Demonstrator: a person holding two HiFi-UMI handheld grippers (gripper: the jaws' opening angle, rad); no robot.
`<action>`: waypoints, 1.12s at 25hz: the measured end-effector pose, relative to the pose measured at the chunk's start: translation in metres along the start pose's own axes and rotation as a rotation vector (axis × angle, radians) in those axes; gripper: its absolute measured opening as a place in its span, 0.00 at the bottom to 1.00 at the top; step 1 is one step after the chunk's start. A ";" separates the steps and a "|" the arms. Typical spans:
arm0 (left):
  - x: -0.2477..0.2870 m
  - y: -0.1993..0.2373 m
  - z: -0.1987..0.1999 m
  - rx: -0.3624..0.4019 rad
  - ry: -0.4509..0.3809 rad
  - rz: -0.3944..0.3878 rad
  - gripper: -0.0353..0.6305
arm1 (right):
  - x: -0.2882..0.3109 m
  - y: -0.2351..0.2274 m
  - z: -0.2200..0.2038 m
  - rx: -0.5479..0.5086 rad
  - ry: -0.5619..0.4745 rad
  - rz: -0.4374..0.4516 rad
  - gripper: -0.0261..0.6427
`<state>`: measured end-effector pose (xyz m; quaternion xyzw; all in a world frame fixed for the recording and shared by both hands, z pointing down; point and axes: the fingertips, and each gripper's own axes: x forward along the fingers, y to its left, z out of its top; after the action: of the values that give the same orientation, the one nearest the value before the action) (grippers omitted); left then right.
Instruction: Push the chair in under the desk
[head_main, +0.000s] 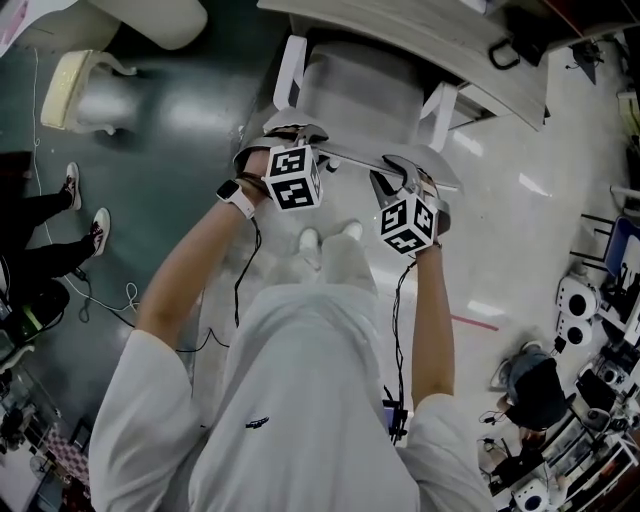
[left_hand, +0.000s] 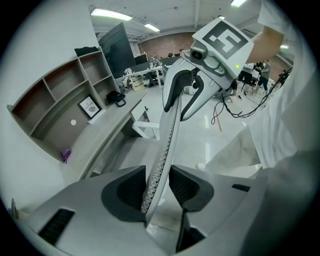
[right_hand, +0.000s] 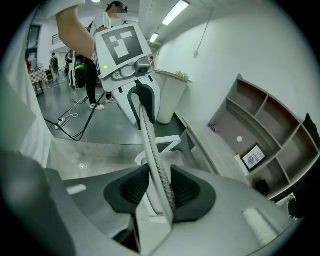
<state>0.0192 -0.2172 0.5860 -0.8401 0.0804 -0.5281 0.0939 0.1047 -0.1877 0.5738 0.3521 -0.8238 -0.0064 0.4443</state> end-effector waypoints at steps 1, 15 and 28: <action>0.001 0.002 0.002 0.005 -0.006 0.008 0.28 | 0.001 -0.003 -0.001 0.001 -0.001 -0.001 0.26; 0.025 0.050 0.026 0.028 -0.051 0.089 0.28 | 0.023 -0.060 -0.007 0.018 0.011 -0.025 0.27; 0.043 0.112 0.031 0.040 -0.055 0.107 0.29 | 0.054 -0.111 0.006 -0.008 -0.004 -0.052 0.27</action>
<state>0.0614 -0.3337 0.5835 -0.8467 0.1120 -0.5007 0.1408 0.1452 -0.3048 0.5736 0.3714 -0.8153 -0.0222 0.4436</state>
